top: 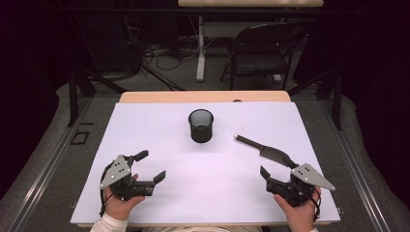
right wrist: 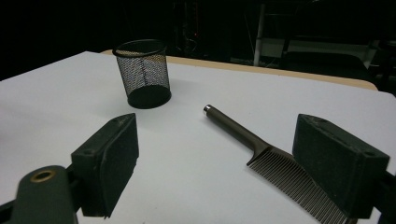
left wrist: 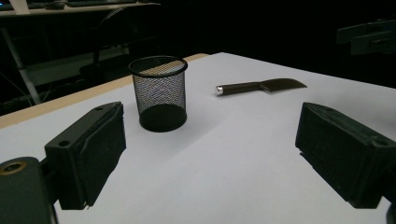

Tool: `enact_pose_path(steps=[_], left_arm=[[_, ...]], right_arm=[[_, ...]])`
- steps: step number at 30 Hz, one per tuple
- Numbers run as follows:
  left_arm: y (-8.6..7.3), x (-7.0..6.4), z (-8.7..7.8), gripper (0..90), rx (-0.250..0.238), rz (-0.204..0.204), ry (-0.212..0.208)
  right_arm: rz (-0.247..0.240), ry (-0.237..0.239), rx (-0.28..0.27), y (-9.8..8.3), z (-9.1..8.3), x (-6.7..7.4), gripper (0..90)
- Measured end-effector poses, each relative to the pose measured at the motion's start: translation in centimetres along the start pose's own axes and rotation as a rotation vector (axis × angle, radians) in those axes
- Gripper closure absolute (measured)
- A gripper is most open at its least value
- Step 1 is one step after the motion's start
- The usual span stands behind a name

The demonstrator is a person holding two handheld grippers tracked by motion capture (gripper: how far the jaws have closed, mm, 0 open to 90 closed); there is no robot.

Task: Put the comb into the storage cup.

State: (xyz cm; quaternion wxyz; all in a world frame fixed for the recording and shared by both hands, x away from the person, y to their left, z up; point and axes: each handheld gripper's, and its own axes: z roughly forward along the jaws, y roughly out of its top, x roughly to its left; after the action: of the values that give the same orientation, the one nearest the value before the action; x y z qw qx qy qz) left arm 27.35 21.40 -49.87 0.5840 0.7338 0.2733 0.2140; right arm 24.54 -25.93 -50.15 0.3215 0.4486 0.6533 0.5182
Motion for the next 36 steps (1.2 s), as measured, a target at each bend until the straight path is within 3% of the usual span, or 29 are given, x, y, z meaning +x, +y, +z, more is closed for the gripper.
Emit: enact_pose_path(steps=[11,16,21,25,26,28,32,36], left_arm=[[-0.3,0.1,0.3,8.6,0.005,-0.005,-0.002],[-0.6,0.3,0.3,8.7,0.032,-0.013,0.006],[-0.6,0.3,0.1,8.7,0.03,-0.028,0.01],[-0.7,0.4,0.1,8.7,0.035,-0.035,0.011],[-0.7,0.4,0.1,8.7,0.035,-0.036,0.01],[-0.7,0.4,0.0,8.7,0.027,-0.036,0.011],[-0.7,0.4,0.0,8.7,0.036,-0.043,0.014],[-0.7,0.5,-0.1,8.7,0.033,-0.052,0.011]], right_arm=[[-0.006,0.015,0.031,-0.2,0.7,0.0,16.6],[-0.008,0.04,0.064,-0.2,1.3,0.0,26.7],[-0.012,0.046,0.087,-0.3,1.7,0.1,29.9],[0.02,0.017,0.118,-0.2,2.4,-0.1,31.6],[0.055,0.017,0.14,-0.1,2.8,-0.4,32.3],[0.058,0.002,0.144,0.0,3.0,-0.5,34.5],[0.079,0.017,0.158,0.3,3.7,-0.8,37.5],[0.057,0.025,0.154,0.7,4.5,-0.8,39.2]])
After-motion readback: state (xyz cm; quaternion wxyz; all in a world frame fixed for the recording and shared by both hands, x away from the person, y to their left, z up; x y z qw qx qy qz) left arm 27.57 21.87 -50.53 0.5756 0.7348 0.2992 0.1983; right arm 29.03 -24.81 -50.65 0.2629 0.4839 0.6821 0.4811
